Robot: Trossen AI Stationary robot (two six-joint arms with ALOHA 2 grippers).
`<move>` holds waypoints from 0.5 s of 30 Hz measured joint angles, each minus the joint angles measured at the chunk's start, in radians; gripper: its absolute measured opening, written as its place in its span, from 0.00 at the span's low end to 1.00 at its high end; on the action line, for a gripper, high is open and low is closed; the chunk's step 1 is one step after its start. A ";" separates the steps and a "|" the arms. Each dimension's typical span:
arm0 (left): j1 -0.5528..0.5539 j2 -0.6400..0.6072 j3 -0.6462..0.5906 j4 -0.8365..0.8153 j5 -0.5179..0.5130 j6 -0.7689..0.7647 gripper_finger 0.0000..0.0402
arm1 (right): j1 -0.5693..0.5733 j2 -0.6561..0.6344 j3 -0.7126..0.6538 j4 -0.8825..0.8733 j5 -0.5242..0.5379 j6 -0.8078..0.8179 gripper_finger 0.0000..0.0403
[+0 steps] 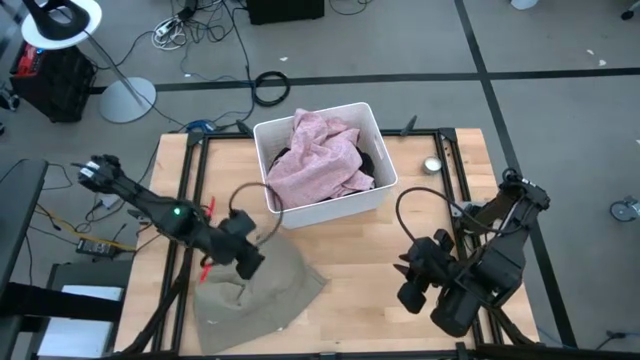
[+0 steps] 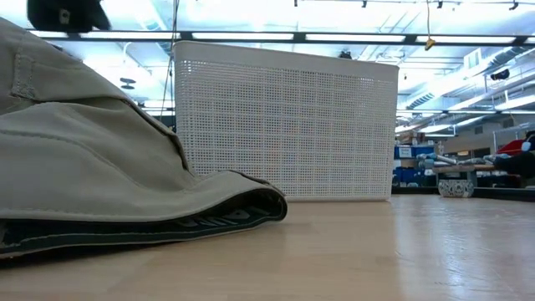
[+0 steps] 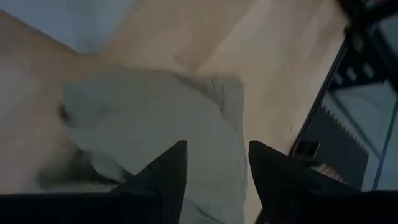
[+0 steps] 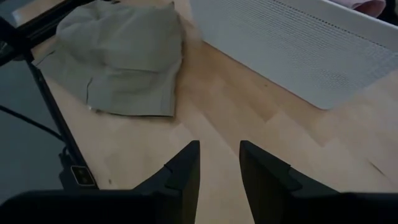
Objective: Sort clothes
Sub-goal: Put the light brown shorts into the white laundry bin
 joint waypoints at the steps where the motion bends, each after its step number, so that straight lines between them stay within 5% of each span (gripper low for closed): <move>1: -0.012 0.025 0.016 -0.010 0.013 -0.013 0.44 | 0.004 0.000 0.000 0.000 0.000 -0.003 0.28; 15: -0.153 0.174 0.072 -0.056 0.071 -0.277 0.44 | 0.044 0.000 0.000 0.000 0.002 -0.010 0.28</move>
